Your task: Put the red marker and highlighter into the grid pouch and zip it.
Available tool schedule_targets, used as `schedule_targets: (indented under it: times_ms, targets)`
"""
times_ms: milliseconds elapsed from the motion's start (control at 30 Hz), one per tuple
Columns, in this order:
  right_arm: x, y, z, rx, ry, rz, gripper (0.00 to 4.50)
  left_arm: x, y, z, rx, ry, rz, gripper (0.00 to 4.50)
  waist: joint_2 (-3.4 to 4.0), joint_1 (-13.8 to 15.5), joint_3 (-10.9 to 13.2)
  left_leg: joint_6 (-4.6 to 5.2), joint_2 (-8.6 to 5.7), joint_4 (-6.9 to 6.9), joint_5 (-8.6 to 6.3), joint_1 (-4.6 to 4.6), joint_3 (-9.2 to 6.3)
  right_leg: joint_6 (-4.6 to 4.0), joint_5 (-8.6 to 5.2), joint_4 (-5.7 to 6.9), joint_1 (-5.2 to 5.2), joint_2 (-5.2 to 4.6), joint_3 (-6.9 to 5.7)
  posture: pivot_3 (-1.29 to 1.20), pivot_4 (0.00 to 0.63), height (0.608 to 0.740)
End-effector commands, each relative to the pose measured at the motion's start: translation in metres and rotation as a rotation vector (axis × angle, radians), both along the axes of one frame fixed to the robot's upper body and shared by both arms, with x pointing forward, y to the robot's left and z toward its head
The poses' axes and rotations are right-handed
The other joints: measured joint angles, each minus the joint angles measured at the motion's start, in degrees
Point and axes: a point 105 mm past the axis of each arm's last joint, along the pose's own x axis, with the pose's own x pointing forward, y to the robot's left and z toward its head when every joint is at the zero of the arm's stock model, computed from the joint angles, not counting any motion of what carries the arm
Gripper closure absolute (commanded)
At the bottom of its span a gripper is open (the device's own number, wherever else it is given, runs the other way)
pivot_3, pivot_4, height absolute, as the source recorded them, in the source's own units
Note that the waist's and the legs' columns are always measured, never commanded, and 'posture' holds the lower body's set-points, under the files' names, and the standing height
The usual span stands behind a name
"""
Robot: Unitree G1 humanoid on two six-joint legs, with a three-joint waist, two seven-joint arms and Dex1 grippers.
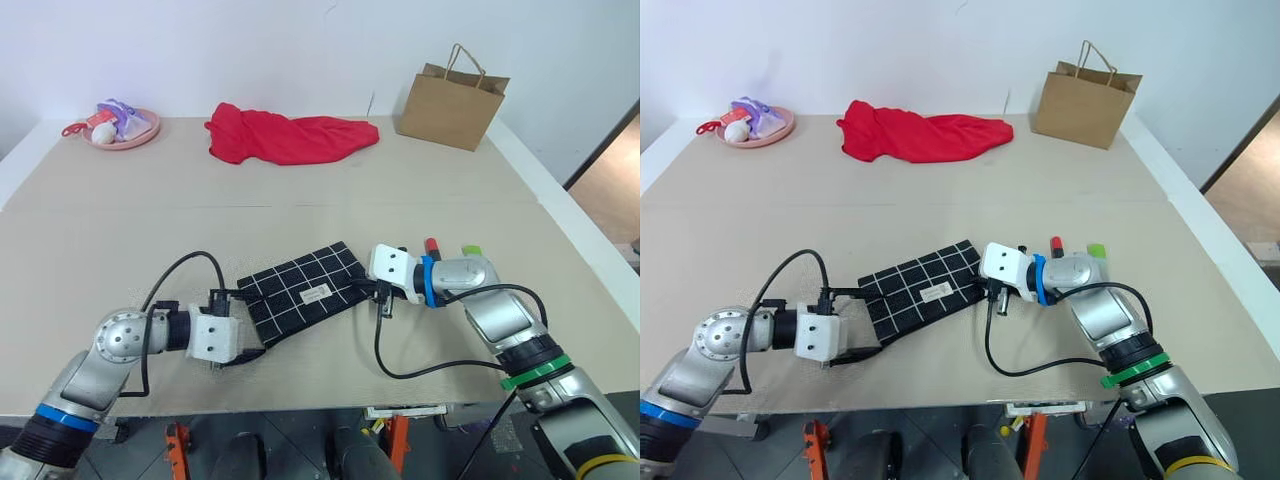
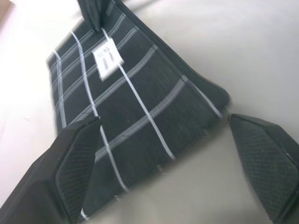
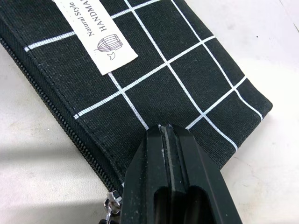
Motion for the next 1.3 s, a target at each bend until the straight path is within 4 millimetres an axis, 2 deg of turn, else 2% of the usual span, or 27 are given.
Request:
schedule_targets:
  times_ms: [33, 233, 533, 600, 700, 733, 767, 833, 900, 933, 1200, 1300]
  targets:
    - [0.000, -0.004, -0.011, -0.027, 0.032, -0.017, 4.43, 0.010, -0.002, -0.002, 0.024, -0.066, 0.037, 0.00, 0.00, 0.00, -0.05, 0.06, 0.00, 0.00, 0.05, 0.00, 0.00, -0.02, 0.06, 0.00, 0.00, 0.00, 0.00, 0.00, 0.150, 0.740]
    - [-0.002, -0.002, -0.013, -0.024, 0.049, -0.008, 4.43, 0.020, -0.012, -0.003, -0.001, -0.135, 0.058, 0.00, 0.03, 0.03, -0.11, 0.31, 0.01, -0.02, 0.22, 0.03, 0.00, -0.06, 0.25, 0.00, 0.00, 0.02, -0.02, 0.00, 0.150, 0.740]
    - [-0.005, -0.002, -0.015, -0.031, 0.067, 0.004, 4.43, 0.027, -0.029, -0.001, -0.051, -0.165, 0.026, 0.00, 0.02, 0.06, -0.21, 0.36, 0.00, -0.05, 0.27, 0.03, 0.01, -0.05, 0.32, 0.00, -0.01, 0.02, -0.01, 0.00, 0.150, 0.740]
    - [-0.005, -0.002, -0.015, -0.032, 0.069, 0.002, 4.50, 0.024, -0.034, 0.004, -0.076, -0.166, 0.000, 0.52, 0.01, 0.05, -0.22, 0.36, 0.00, -0.07, 0.27, 0.02, 0.01, -0.01, 0.30, -0.01, -0.01, 0.03, 0.00, 0.00, 0.150, 0.740]
    - [-0.005, -0.002, -0.015, -0.031, 0.071, 0.001, 4.50, 0.016, -0.040, 0.010, -0.105, -0.144, -0.036, 1.59, 0.01, 0.04, -0.22, 0.36, 0.00, -0.09, 0.26, 0.00, -0.01, -0.01, 0.28, -0.01, -0.03, 0.03, -0.01, 0.00, 0.150, 0.740]
    - [-0.005, -0.003, -0.015, -0.030, 0.072, 0.000, 4.50, 0.014, -0.041, 0.012, -0.112, -0.140, -0.045, 2.35, 0.01, 0.04, -0.22, 0.36, 0.00, -0.11, 0.26, -0.01, 0.00, -0.02, 0.26, -0.01, -0.05, 0.03, -0.01, 0.00, 0.150, 0.740]
    - [-0.005, -0.002, -0.015, -0.030, 0.074, 0.001, 4.50, 0.012, -0.043, 0.015, -0.122, -0.131, -0.055, 2.35, 0.01, 0.04, -0.22, 0.36, 0.00, -0.11, 0.26, -0.02, -0.01, -0.02, 0.26, -0.01, -0.05, 0.03, -0.01, 0.00, 0.150, 0.740]
    - [-0.005, -0.002, -0.016, -0.029, 0.077, 0.003, 4.50, 0.007, -0.046, 0.019, -0.134, -0.119, -0.075, 3.28, 0.01, 0.03, -0.22, 0.36, 0.00, -0.11, 0.26, -0.03, -0.01, -0.02, 0.25, -0.01, -0.06, 0.03, -0.02, 0.00, 0.150, 0.740]
    - [-0.005, -0.002, -0.016, -0.029, 0.080, 0.004, 4.50, 0.002, -0.048, 0.023, -0.148, -0.103, -0.088, 3.94, 0.01, 0.03, -0.22, 0.36, 0.00, -0.12, 0.26, -0.03, -0.01, -0.01, 0.25, -0.02, -0.06, 0.03, -0.01, 0.00, 0.150, 0.740]
    - [-0.005, -0.002, -0.016, -0.030, 0.081, 0.005, 4.50, 0.000, -0.049, 0.024, -0.150, -0.096, -0.092, 4.46, 0.01, 0.03, -0.22, 0.36, 0.00, -0.12, 0.26, -0.03, -0.01, -0.01, 0.24, -0.02, -0.06, 0.02, -0.01, 0.00, 0.150, 0.740]
    - [-0.006, 0.000, -0.016, -0.025, 0.094, 0.017, 4.50, -0.004, -0.037, 0.020, -0.133, 0.004, -0.063, 4.46, 0.01, -0.14, -0.22, 0.36, 0.05, -0.19, 0.26, -0.02, -0.02, -0.10, 0.19, -0.02, -0.11, 0.08, -0.03, 0.00, 0.150, 0.740]
    - [-0.001, 0.007, 0.002, 0.093, 0.097, -0.009, 4.50, 0.002, -0.028, 0.019, -0.165, 0.025, -0.003, 4.46, 0.01, -0.21, -0.22, 0.36, 0.09, -0.20, 0.26, -0.02, -0.03, -0.13, 0.18, -0.02, -0.12, 0.12, -0.04, 0.00, 0.150, 0.740]
